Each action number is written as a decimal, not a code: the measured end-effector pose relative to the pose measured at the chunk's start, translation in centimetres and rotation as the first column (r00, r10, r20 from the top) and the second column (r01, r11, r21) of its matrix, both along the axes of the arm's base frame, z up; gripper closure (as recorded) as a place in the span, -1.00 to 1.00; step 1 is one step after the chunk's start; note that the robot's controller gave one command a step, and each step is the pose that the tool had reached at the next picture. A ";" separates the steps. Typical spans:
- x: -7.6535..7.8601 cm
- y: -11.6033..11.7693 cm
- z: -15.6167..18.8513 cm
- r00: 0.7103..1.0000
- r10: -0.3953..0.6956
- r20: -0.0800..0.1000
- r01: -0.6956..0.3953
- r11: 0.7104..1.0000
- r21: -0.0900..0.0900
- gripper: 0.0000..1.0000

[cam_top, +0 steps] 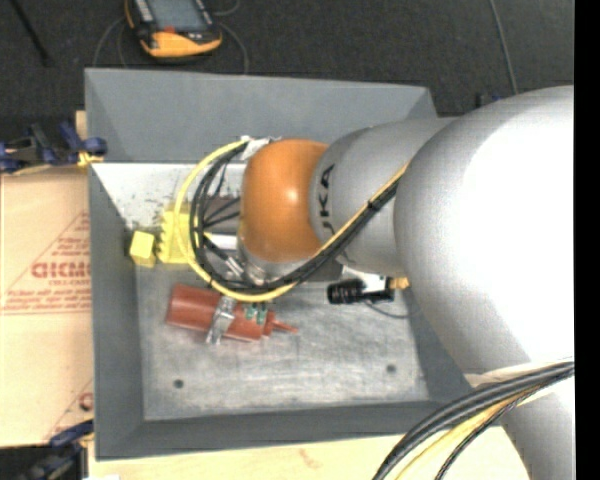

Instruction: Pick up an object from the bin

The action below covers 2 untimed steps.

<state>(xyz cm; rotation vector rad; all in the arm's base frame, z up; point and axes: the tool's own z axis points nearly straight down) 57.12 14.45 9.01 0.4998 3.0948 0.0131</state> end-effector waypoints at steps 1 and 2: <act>0.0 0.0 0.0 1.000 -0.001 0.000 0.001 1.000 0.000 1.00; 1.5 -0.7 17.1 1.000 -0.018 0.003 0.018 1.000 -0.005 1.00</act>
Offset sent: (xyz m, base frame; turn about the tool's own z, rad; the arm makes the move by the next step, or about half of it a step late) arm 0.0124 -0.0060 0.1664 0.0231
